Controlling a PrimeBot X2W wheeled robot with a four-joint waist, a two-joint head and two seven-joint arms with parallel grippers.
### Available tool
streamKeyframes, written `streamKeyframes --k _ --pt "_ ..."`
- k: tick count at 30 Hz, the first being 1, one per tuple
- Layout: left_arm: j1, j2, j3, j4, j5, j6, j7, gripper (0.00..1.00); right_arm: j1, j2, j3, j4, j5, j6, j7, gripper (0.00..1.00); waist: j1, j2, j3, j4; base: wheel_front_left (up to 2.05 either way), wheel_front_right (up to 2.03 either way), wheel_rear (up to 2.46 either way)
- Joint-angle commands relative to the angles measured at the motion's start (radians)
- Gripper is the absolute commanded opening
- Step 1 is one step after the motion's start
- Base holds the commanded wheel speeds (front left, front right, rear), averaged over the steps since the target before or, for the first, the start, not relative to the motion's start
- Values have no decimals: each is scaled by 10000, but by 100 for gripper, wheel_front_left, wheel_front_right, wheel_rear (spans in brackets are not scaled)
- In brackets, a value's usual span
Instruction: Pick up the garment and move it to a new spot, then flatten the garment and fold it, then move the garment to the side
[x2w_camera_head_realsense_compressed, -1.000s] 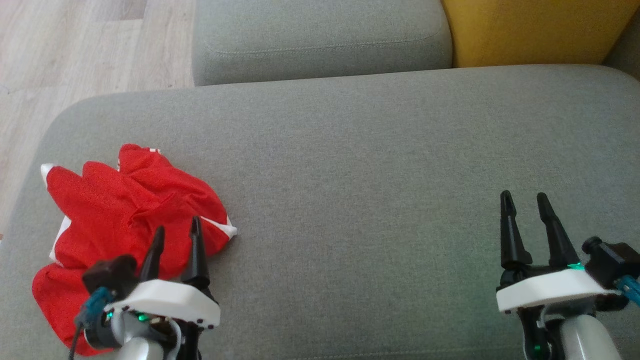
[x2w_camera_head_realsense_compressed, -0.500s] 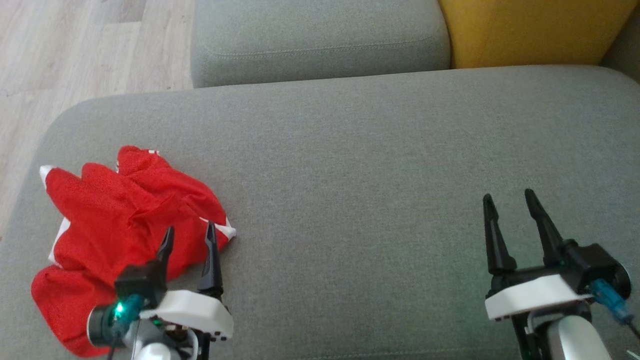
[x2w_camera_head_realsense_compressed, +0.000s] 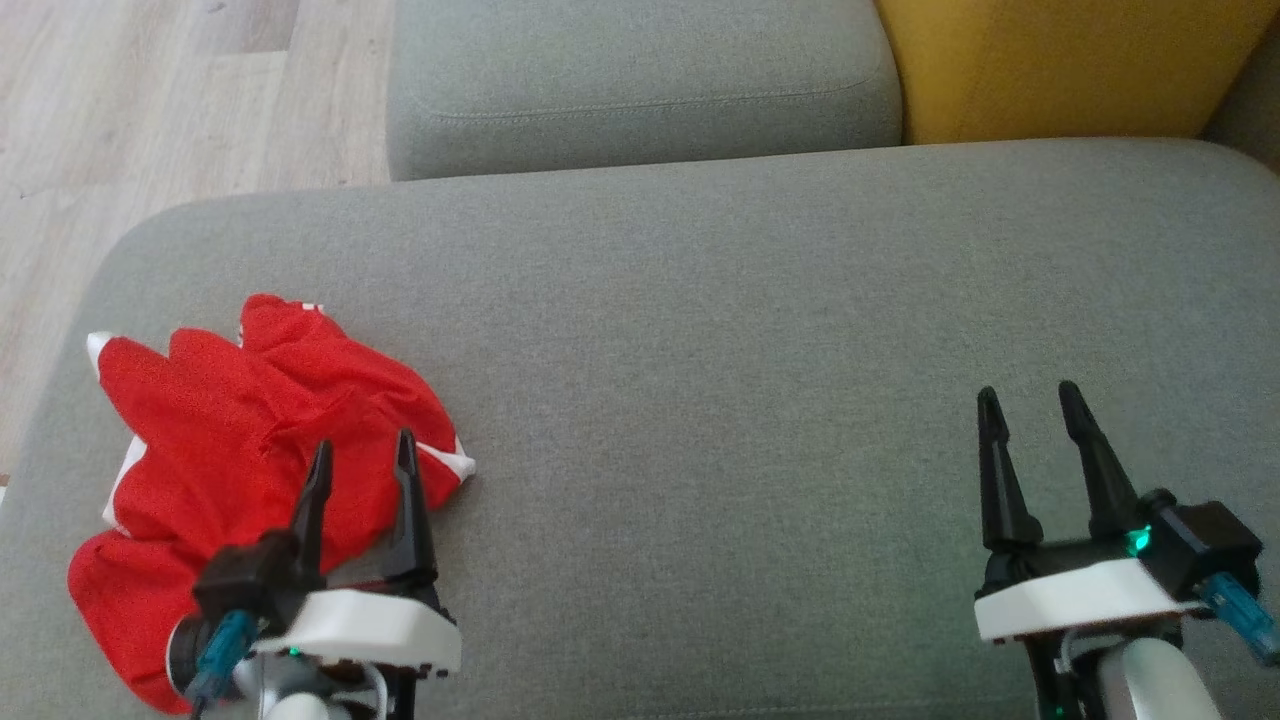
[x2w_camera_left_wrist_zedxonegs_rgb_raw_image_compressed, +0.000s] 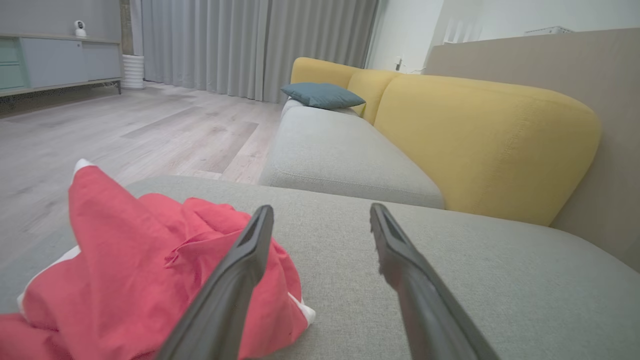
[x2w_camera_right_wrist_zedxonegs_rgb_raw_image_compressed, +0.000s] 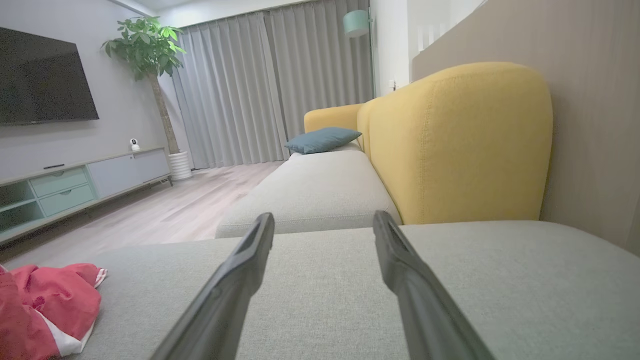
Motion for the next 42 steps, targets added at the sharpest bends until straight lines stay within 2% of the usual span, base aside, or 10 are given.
streamKeyframes --k 1,5,8,15,19,26,42 --pt "-227 -101 505 -363 169 -188 -155 100 -128 -82 248 -146 200 -7 -196 100 0 0 -14 15 0 0 0" --pt "-10 -377 877 -25 362 -802 -272 100 -103 -85 421 472 946 -7 -314 100 0 0 -47 35 0 0 0" --pt "66 -481 985 405 702 -1144 -360 100 -162 -87 624 870 1090 -7 -403 100 0 0 -58 27 0 0 0" --pt "11 -574 1173 772 1186 -1442 -452 100 -325 -89 763 1139 797 -7 -496 100 0 0 -62 10 0 0 0" --pt "-33 -592 1258 805 1185 -1502 -452 100 -359 -89 757 1184 824 -7 -496 100 0 0 -75 40 0 0 0" --pt "-69 -597 1272 763 1042 -1281 -452 100 -337 -89 862 1273 899 -7 -496 100 0 0 -140 421 0 0 0" --pt "221 -598 1815 718 1349 -1269 -452 100 -111 -89 1392 1480 1287 -7 -496 100 0 0 -509 2536 0 0 0"
